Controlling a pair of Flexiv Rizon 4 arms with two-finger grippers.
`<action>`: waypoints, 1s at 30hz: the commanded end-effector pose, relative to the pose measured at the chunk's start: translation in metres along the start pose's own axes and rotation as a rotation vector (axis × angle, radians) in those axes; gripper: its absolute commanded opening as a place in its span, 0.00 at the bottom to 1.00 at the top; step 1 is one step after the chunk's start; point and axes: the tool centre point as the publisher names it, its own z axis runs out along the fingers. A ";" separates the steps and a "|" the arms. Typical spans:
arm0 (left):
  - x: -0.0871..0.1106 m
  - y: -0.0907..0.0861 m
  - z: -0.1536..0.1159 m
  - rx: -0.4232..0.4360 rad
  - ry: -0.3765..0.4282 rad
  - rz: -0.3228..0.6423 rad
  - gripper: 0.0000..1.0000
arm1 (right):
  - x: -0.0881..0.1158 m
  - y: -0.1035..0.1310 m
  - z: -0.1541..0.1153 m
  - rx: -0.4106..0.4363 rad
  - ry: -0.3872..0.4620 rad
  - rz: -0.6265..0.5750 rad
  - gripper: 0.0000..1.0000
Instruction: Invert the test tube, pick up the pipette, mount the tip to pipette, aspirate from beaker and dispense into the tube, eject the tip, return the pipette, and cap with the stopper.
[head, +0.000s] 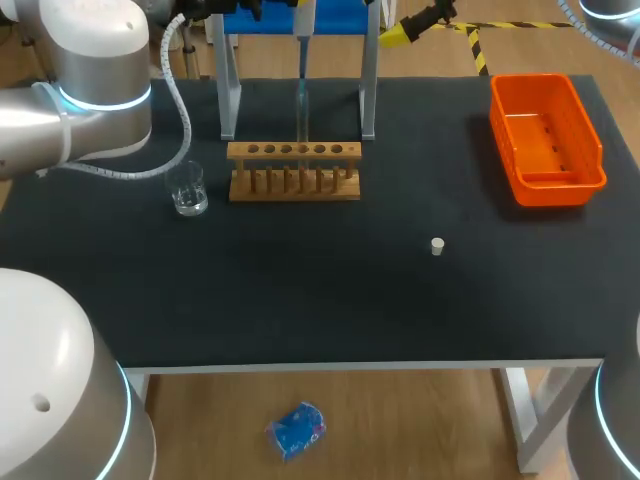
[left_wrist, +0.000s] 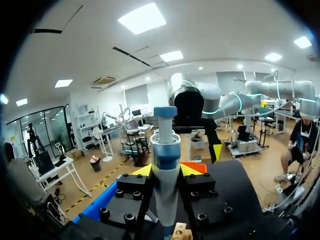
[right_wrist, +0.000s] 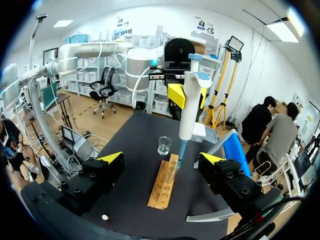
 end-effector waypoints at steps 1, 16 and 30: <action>-0.001 -0.003 -0.002 -0.006 0.003 0.002 0.00 | 0.000 0.000 0.000 0.001 0.000 0.000 1.00; -0.001 -0.016 -0.007 -0.020 0.006 0.021 0.00 | 0.000 0.000 0.000 0.001 0.000 0.000 1.00; -0.001 -0.037 -0.009 -0.018 0.002 0.059 0.00 | 0.000 0.000 0.000 0.001 0.000 0.000 1.00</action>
